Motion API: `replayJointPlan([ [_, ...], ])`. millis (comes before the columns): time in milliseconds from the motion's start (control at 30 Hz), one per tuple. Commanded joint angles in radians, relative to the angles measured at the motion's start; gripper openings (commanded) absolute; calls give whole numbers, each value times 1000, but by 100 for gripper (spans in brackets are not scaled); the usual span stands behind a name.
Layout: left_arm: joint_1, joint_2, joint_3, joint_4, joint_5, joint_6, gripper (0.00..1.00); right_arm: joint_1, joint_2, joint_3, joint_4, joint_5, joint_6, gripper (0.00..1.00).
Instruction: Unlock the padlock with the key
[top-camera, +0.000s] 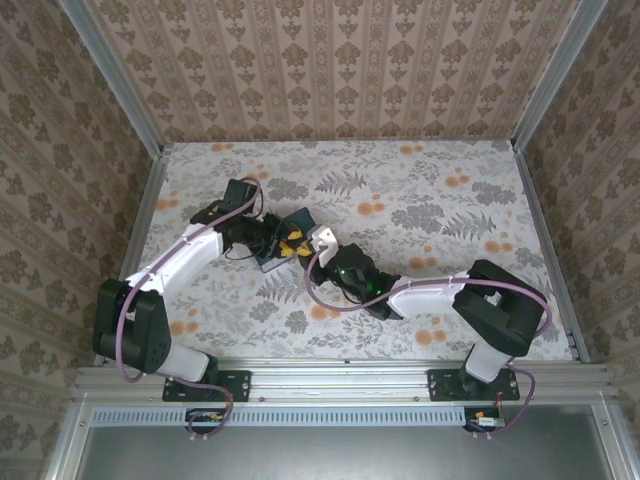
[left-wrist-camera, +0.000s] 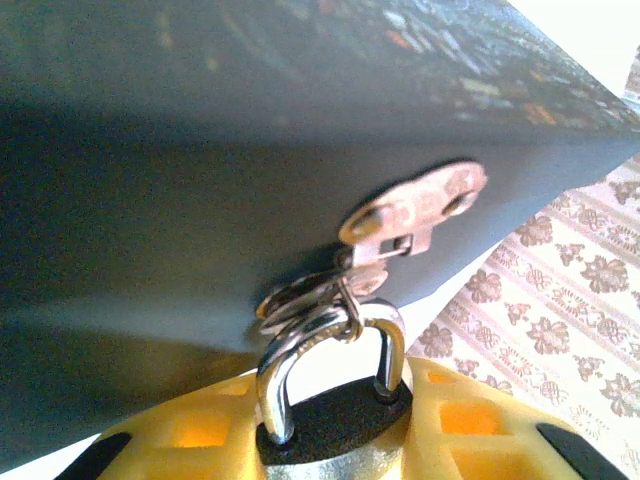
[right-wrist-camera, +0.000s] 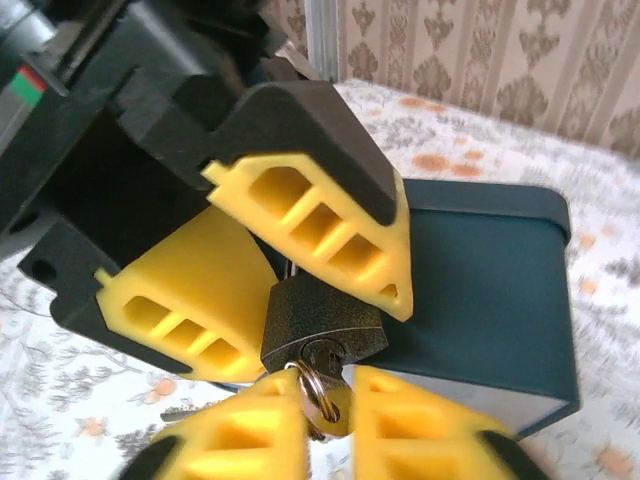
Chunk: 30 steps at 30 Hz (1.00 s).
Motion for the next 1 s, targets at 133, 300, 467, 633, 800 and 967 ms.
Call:
replayJointPlan([
  [133,9,-4,17,-36,-30,89,7,-83,-117,0,-229,-181,263,41],
  [300,-2,14,39,-35,-19,115,7,-193,-92,3,-173,-345,530,45],
  [467,-1,13,37,-24,-17,95,7,-201,24,79,-117,-472,602,49],
  [633,0,14,36,-25,-14,91,7,-202,83,78,-2,-534,655,50],
  [800,0,15,36,-16,-12,86,7,-193,112,88,41,-547,680,50],
  [967,12,9,23,-14,-20,77,7,-185,106,47,112,-551,705,52],
])
